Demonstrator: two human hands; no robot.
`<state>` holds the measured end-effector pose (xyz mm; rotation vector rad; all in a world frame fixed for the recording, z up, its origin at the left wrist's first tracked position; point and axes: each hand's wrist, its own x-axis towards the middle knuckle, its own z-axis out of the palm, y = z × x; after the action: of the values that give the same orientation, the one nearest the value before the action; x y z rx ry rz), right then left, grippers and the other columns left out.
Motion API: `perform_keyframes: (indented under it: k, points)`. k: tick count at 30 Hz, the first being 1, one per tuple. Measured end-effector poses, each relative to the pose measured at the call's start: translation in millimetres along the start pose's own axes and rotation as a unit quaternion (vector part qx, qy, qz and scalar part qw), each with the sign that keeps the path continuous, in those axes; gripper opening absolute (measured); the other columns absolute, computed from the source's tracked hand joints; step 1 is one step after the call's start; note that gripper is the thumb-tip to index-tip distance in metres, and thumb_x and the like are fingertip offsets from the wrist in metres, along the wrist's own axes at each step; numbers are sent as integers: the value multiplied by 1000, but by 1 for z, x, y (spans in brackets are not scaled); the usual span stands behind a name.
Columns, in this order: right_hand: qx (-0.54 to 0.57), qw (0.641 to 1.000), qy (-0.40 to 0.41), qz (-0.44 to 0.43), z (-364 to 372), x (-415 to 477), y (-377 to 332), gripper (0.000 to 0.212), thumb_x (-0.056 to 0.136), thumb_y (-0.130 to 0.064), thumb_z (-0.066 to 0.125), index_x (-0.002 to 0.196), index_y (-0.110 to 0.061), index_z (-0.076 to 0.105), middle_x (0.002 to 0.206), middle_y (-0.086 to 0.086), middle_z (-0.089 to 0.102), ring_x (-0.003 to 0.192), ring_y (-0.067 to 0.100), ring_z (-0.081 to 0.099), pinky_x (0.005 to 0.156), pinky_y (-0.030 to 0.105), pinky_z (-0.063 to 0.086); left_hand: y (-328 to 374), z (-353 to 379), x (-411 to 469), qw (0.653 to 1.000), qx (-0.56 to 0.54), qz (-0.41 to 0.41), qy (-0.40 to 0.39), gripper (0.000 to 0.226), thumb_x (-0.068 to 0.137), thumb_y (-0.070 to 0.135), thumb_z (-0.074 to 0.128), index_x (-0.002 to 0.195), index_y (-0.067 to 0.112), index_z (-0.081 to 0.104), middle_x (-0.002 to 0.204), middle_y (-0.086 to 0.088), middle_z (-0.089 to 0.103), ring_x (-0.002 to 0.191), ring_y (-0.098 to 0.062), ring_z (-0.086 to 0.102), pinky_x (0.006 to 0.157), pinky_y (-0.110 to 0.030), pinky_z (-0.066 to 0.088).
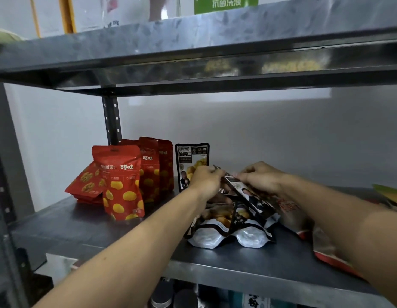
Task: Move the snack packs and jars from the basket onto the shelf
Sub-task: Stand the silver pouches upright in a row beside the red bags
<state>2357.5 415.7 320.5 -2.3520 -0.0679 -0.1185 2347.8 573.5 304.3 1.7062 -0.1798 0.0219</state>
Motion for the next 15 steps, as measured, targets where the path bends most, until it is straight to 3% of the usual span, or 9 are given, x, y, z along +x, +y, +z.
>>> perform_keyframes:
  k: [3, 6, 8, 10, 13, 15]
  points:
    - [72, 997, 26, -22, 6, -4, -5, 36, 91, -47, 61, 111, -18, 65, 92, -2, 70, 75, 9, 64, 64, 20, 48, 1, -6, 0, 1000, -21, 21, 6, 24, 101, 25, 48, 101, 7, 62, 88, -21, 73, 59, -35, 68, 52, -35, 54]
    - [171, 984, 36, -37, 11, -6, -13, 31, 93, -37, 62, 116, -16, 64, 81, -4, 71, 73, 15, 66, 57, 20, 52, 2, -14, 4, 997, -22, 66, 26, 22, 102, 26, 45, 98, 12, 62, 83, -18, 73, 52, -29, 66, 40, -27, 48]
    - [205, 977, 37, -51, 11, -6, -21, 33, 92, -31, 64, 123, -19, 62, 80, -5, 73, 70, 14, 68, 61, 24, 54, 6, -22, 8, 993, -9, 109, 54, 22, 101, 30, 47, 97, 16, 64, 84, -14, 73, 57, -24, 67, 53, -33, 54]
    - [231, 971, 23, -57, 12, -6, -28, 41, 90, -20, 66, 130, -25, 58, 89, -1, 75, 73, 16, 71, 65, 27, 55, 10, -32, 13, 986, 1, 144, 82, 24, 100, 33, 48, 101, 16, 65, 91, -7, 71, 76, -22, 67, 73, -38, 55]
    - [181, 981, 24, -69, 17, -5, -38, 70, 83, -17, 73, 142, -38, 43, 120, 4, 66, 107, 21, 64, 93, 41, 53, 15, -50, 16, 977, -13, 190, 99, 18, 101, 27, 47, 99, 18, 63, 85, 8, 67, 74, -5, 63, 64, -18, 48]
    - [172, 980, 52, -86, 27, -4, -46, 84, 80, -15, 77, 147, -40, 33, 116, 4, 63, 107, 20, 61, 95, 42, 52, 12, -61, 18, 972, -27, 209, 100, 13, 102, 23, 47, 101, 21, 60, 84, 15, 63, 68, 5, 60, 57, -7, 45]
